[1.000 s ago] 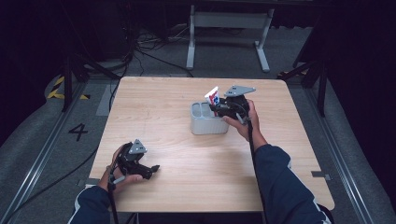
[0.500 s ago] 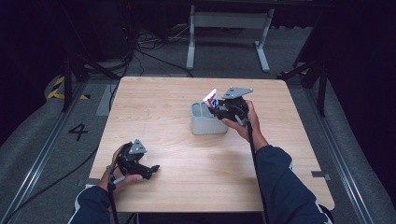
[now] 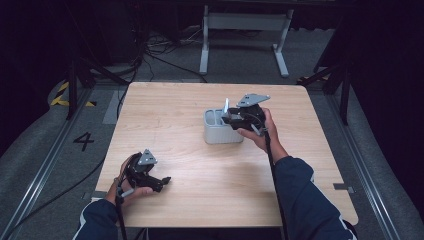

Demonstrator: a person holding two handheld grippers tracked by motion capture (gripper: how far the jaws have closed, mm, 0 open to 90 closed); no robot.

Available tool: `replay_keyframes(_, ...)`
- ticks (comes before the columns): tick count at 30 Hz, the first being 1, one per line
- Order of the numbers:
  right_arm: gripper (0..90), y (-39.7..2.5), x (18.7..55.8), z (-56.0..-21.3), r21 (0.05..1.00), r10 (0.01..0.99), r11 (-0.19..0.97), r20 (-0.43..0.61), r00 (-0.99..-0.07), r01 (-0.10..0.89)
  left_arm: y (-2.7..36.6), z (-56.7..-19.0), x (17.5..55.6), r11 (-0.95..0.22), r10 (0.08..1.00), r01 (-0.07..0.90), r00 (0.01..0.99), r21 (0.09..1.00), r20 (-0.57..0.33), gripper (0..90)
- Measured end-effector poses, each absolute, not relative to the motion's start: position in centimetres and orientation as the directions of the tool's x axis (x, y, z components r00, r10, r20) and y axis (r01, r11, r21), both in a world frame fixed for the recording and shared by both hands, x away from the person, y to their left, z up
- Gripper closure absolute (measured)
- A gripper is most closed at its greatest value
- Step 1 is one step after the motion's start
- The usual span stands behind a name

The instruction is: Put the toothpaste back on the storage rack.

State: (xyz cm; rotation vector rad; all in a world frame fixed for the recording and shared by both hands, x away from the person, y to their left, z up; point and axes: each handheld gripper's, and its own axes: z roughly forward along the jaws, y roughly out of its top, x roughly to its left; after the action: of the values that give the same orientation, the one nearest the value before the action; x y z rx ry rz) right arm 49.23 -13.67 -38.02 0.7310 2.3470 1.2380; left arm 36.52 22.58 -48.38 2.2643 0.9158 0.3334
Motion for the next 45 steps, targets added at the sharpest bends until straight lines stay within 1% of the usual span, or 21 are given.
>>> replay_keyframes(9,50.2,-13.9,49.1,-37.7,0.834,0.613,0.483,-0.104,-0.783,0.268,22.6,-48.4,36.5,-0.534,0.692,0.523,0.722,0.665,-0.012,0.4)
replay_keyframes(15,50.4,-14.2,48.9,-37.5,0.831,0.614,0.490,-0.112,-0.781,0.265,22.6,-48.4,36.5,-0.534,0.692,0.523,0.722,0.664,-0.011,0.4)
replay_keyframes(21,48.6,-14.5,48.6,-37.0,0.829,0.613,0.495,-0.120,-0.781,0.261,22.6,-48.4,36.5,-0.534,0.692,0.523,0.722,0.664,-0.011,0.4)
replay_keyframes(35,43.6,-15.0,47.6,-36.1,0.804,0.600,0.541,-0.163,-0.783,0.247,22.6,-48.4,36.5,-0.534,0.692,0.523,0.722,0.665,-0.011,0.4)
replay_keyframes(45,42.4,-15.8,46.6,-36.1,0.794,0.595,0.562,-0.193,-0.780,0.232,22.6,-48.4,36.5,-0.534,0.692,0.523,0.722,0.665,-0.012,0.4)
